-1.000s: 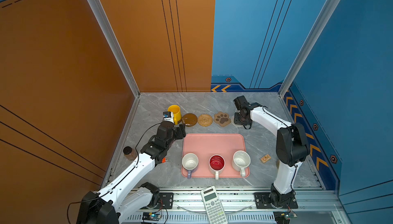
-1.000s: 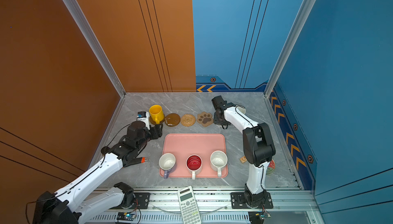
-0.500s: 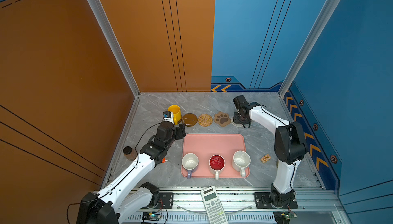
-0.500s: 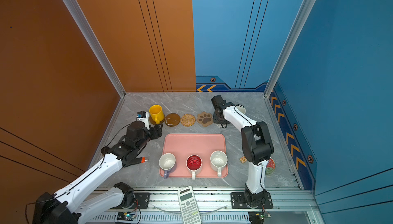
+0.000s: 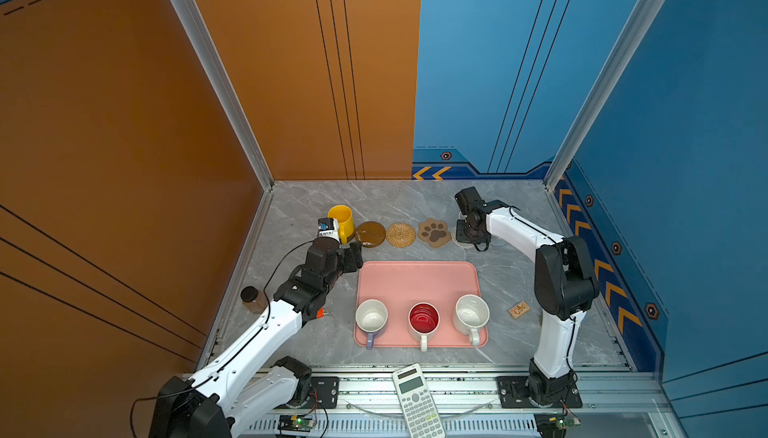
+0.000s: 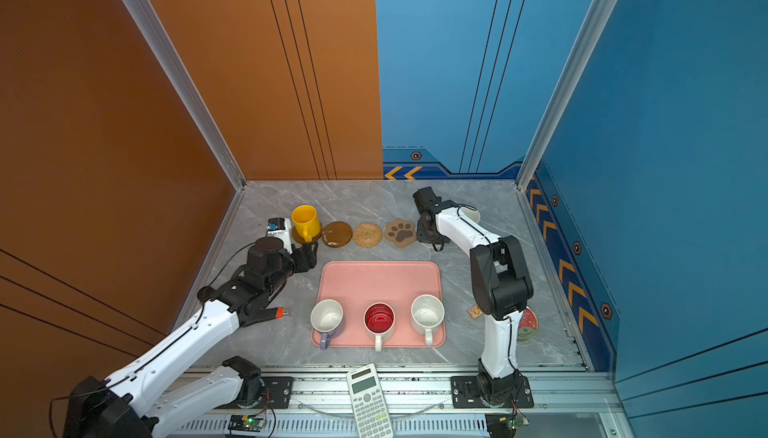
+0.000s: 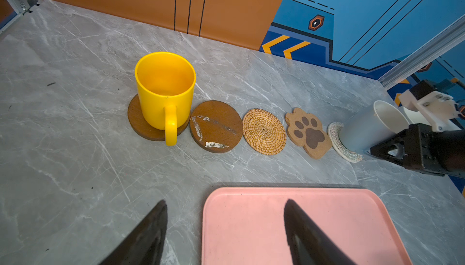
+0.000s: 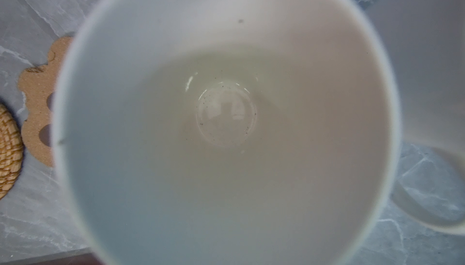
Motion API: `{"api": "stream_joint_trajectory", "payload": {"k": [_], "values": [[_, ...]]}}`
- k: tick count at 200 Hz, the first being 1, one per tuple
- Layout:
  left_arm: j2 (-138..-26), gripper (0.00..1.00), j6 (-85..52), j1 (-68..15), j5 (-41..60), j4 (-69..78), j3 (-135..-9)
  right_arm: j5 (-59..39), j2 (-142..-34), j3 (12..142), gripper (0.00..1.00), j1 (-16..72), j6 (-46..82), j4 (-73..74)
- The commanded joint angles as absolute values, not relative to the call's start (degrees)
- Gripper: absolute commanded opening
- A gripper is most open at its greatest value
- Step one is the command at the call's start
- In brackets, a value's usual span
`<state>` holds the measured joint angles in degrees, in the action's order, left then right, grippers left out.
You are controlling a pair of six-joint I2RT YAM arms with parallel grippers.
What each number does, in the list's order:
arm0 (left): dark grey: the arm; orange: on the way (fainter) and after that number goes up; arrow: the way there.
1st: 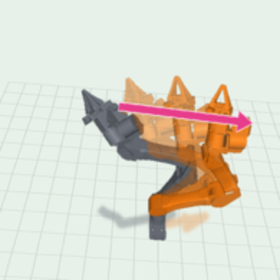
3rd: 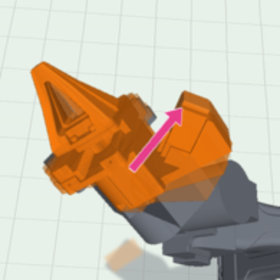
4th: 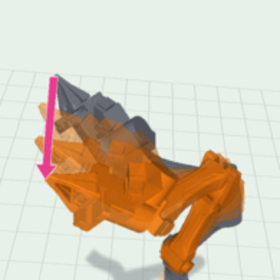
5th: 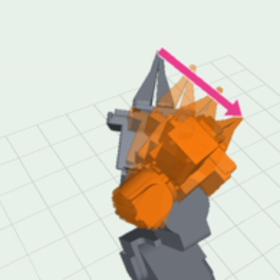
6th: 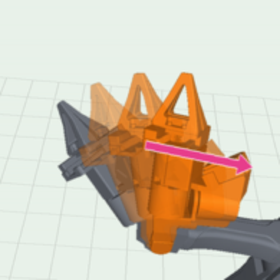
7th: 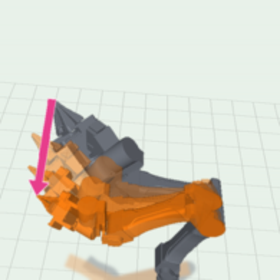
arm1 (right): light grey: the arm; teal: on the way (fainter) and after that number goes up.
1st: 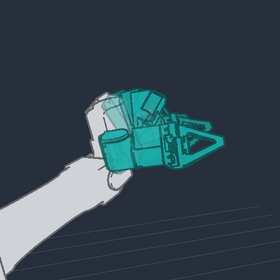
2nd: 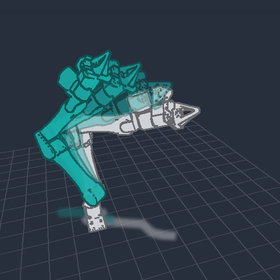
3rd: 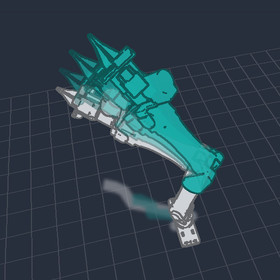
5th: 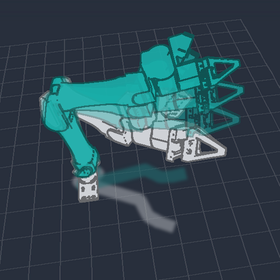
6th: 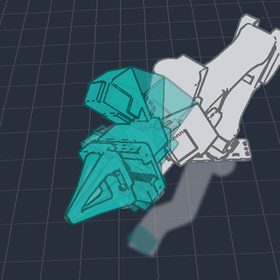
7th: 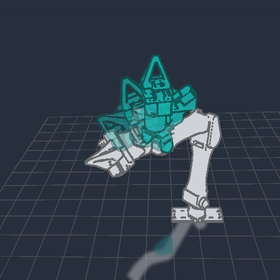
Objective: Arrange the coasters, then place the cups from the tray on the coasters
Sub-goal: 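Lower the blue-handled mug onto the speckled coaster and open the right gripper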
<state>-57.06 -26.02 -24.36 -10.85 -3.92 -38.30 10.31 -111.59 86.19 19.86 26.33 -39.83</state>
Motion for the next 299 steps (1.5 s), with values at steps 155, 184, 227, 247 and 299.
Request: {"api": "stream_joint_trajectory", "payload": {"k": [155,184,227,247,299], "values": [[-55.20,0.74,-26.30,-23.99,-11.38,-5.33,-38.10,10.98,-110.45,85.18,0.05,19.86,26.18,-37.72],[-55.25,0.74,-26.43,-23.99,-11.50,-5.52,-38.01,11.06,-110.38,85.06,0.13,19.96,26.19,-37.68],[-55.02,0.74,-26.35,-23.95,-11.48,-5.56,-37.98,10.99,-110.06,84.53,0.19,20.04,26.54,-37.70],[-54.94,0.74,-26.27,-24.01,-11.35,-5.50,-38.00,10.87,-109.61,83.97,0.21,20.27,26.72,-37.71],[-54.76,0.74,-26.15,-23.99,-11.16,-5.39,-37.96,12.02,-106.69,82.25,0.39,20.48,27.24,-38.57]]}}
